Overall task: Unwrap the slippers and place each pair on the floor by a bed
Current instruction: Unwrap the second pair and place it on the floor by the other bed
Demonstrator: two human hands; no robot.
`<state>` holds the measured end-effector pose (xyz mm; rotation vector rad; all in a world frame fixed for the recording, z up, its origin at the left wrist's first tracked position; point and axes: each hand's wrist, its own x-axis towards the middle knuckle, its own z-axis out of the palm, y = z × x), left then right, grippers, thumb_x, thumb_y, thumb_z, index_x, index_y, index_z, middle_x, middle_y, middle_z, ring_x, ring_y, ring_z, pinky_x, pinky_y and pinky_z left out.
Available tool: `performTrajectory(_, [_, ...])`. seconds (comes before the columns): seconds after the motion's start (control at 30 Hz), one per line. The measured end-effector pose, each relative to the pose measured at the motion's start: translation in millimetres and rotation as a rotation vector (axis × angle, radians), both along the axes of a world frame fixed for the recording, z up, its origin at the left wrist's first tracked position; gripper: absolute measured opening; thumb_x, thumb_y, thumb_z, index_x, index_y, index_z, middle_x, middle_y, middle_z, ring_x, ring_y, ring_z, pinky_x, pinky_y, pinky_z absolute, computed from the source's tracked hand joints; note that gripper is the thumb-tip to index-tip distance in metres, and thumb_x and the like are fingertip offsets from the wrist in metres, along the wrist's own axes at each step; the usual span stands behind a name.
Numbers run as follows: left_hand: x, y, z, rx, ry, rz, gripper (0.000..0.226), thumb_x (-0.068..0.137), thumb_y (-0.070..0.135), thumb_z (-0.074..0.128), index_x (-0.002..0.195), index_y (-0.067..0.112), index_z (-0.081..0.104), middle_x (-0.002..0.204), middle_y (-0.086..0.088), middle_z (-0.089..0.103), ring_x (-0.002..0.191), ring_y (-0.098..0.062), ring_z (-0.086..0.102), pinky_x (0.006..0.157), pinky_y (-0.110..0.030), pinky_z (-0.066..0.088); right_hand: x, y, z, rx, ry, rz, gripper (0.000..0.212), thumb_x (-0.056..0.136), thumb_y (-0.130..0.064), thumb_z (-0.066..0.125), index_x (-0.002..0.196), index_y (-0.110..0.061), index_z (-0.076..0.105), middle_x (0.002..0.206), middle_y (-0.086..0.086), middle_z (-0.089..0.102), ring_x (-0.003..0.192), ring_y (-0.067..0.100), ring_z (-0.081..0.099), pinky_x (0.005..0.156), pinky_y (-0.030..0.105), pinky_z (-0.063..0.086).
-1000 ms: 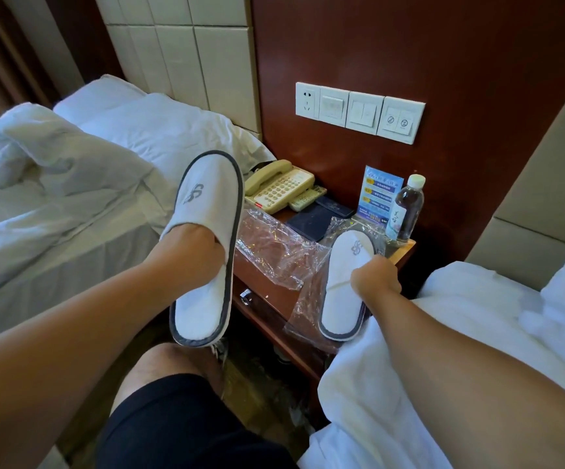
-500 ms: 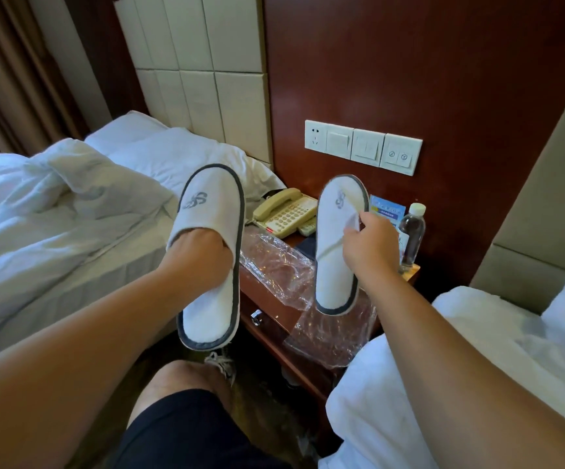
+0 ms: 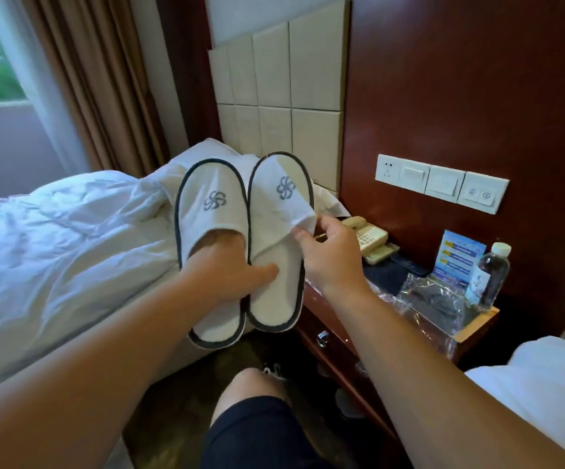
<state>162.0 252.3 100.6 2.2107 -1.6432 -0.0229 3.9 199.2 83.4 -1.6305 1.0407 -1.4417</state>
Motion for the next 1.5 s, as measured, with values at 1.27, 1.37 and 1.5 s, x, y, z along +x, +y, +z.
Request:
performTrajectory(1.27, [171,160,46,-0.599,-0.147,0.411,0.03,0.085,0.03,0.065,0.109,0.012,0.064,0.083,-0.001,0.06,0.082,-0.026,0.063,0.072,-0.025,0.035,207,88,68,-0.396,0.052,0.163,0.019,0.086,-0.025,0.065,0.092,-0.034,0.049,0.077,-0.015,0.06,0.075,-0.002,0.059,0.053,0.012,0.046])
performTrajectory(1.37, [178,165,42,-0.614,-0.174,0.409,0.034,0.083,0.03,0.068,0.111,0.011,0.063,0.091,-0.006,0.066,0.084,-0.029,0.064,0.074,-0.026,0.037,210,93,69,-0.365,-0.001,0.21,0.023,0.085,-0.021,0.066,0.088,-0.038,0.052,0.078,-0.016,0.063,0.074,-0.003,0.059,0.056,0.008,0.045])
performTrajectory(1.5, [180,170,38,-0.677,-0.045,0.408,0.055,0.083,0.035,0.065,0.131,0.013,0.05,0.117,-0.01,0.062,0.108,-0.032,0.057,0.09,-0.033,0.041,214,98,67,-0.342,-0.038,0.24,0.02,0.082,-0.024,0.073,0.088,-0.03,0.055,0.078,-0.011,0.062,0.071,-0.001,0.058,0.059,0.008,0.045])
